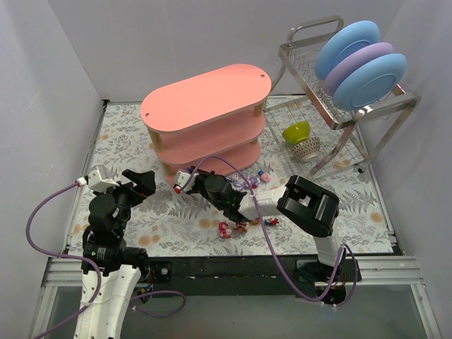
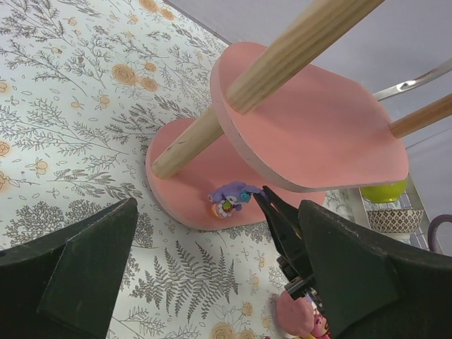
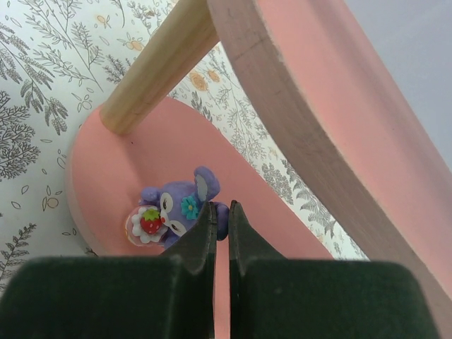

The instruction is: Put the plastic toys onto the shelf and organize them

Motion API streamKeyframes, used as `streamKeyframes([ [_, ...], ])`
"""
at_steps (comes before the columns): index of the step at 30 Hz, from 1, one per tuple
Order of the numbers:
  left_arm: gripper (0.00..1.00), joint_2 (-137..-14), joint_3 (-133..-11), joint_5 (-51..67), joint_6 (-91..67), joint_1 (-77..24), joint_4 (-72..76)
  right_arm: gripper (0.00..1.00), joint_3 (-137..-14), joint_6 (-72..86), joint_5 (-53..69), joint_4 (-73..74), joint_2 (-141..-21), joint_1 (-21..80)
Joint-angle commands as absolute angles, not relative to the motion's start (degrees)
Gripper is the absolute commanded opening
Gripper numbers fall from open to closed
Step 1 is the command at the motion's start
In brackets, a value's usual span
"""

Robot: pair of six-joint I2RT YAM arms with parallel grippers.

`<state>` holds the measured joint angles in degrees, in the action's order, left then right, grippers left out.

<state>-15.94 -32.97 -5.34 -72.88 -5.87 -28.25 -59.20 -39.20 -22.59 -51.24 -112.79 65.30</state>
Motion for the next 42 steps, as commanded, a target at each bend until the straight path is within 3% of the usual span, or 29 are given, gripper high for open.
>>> streamKeyframes([
  [1, 0.98, -16.52, -33.13, -4.83, -72.25, -6.24, -28.30, 0.01, -62.58, -38.58, -23.20, -56.08, -113.99, 64.95],
  [13, 0.98, -16.44, -33.05, -4.75, -72.16, -6.33, -28.12, 0.02, -63.81, -37.71, -23.47, -54.67, -115.57, 64.78],
  [26, 0.98, -16.61, -32.96, -4.57, -72.16, -6.50, -28.04, 0.21, -64.95, -37.44, -23.20, -52.65, -116.72, 64.78],
  [42, 0.98, -16.52, -32.96, -4.48, -72.16, -6.59, -28.04, 0.29, -64.60, -37.27, -23.47, -52.38, -116.28, 64.42],
])
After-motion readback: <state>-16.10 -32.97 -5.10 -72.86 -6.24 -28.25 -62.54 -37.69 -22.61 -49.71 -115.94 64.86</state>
